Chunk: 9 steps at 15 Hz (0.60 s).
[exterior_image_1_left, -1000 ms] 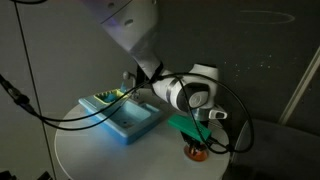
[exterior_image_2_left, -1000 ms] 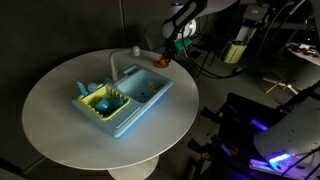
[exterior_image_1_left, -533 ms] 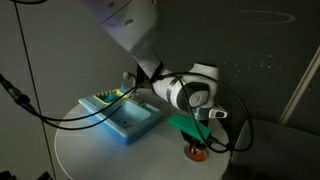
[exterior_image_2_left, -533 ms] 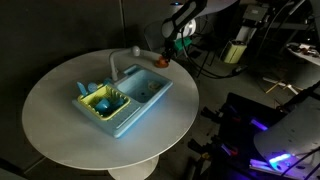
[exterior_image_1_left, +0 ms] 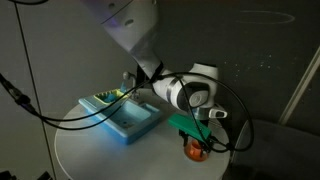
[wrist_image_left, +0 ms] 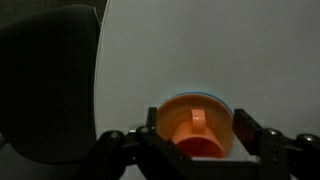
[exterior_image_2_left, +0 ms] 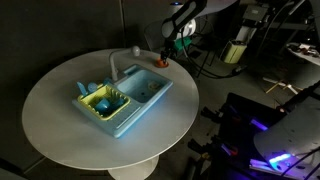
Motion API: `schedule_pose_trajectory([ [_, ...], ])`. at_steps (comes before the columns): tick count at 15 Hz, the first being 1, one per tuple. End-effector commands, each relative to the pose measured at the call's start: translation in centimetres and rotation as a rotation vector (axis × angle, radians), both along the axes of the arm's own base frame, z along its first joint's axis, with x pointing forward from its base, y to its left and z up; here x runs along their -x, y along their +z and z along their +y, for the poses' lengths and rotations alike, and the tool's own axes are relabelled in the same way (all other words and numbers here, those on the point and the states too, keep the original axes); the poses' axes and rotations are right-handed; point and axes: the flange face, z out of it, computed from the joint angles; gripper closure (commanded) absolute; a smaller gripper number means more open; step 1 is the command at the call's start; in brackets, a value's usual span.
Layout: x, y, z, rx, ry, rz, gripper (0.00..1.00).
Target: Pick up the orange mug from the table and place it on the orange saucer
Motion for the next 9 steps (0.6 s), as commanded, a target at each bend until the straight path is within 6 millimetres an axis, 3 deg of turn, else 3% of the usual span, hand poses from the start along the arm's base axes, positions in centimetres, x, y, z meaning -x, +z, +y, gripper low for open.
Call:
schedule_pose_trajectory([
  [1,-0.5,0.8,-0.4,0.021,0.007,-0.013,0.00],
  [9,1.3,5.4,-0.3,0.020,-0.025,-0.080,0.00],
])
